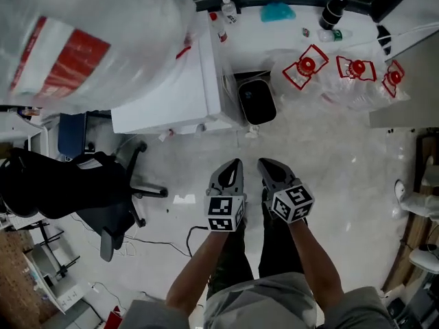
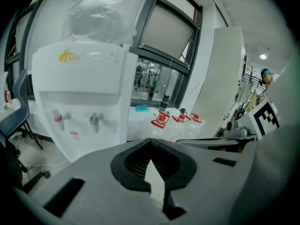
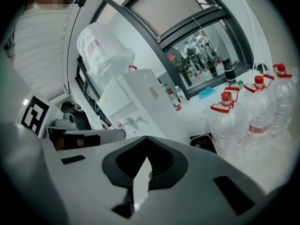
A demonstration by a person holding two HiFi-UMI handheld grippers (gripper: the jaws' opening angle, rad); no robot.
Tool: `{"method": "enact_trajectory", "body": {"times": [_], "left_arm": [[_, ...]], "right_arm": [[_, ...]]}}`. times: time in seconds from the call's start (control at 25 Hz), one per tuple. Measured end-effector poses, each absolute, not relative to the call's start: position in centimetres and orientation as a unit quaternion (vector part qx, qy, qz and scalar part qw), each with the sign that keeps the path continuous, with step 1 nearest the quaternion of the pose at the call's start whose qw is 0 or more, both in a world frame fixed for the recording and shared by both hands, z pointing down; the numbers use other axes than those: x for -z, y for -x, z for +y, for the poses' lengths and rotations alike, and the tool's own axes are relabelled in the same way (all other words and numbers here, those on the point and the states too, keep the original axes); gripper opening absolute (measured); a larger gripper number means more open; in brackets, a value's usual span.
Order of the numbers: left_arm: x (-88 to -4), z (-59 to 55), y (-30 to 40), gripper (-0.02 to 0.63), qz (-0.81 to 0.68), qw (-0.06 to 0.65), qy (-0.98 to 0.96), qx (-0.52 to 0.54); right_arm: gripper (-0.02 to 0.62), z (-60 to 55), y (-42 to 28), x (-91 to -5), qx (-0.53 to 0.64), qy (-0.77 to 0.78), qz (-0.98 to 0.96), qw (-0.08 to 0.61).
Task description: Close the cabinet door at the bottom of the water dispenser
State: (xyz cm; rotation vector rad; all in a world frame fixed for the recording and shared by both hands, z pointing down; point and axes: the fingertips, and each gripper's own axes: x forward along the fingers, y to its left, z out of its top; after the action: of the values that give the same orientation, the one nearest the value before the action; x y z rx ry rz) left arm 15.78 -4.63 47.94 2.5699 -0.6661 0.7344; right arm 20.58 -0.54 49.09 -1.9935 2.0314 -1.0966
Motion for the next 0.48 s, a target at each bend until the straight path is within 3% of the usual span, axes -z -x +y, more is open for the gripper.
{"method": "enact_trajectory", "body": {"times": [0.48], "left_arm": [[-27.7,-3.7,-15.6,0.006,-0.223,0.117,-0.954,-0.164]], "right_arm": [[0.009,0.6,-20.5,-30.3,0.248,0.683,0.686,0.041]]}}
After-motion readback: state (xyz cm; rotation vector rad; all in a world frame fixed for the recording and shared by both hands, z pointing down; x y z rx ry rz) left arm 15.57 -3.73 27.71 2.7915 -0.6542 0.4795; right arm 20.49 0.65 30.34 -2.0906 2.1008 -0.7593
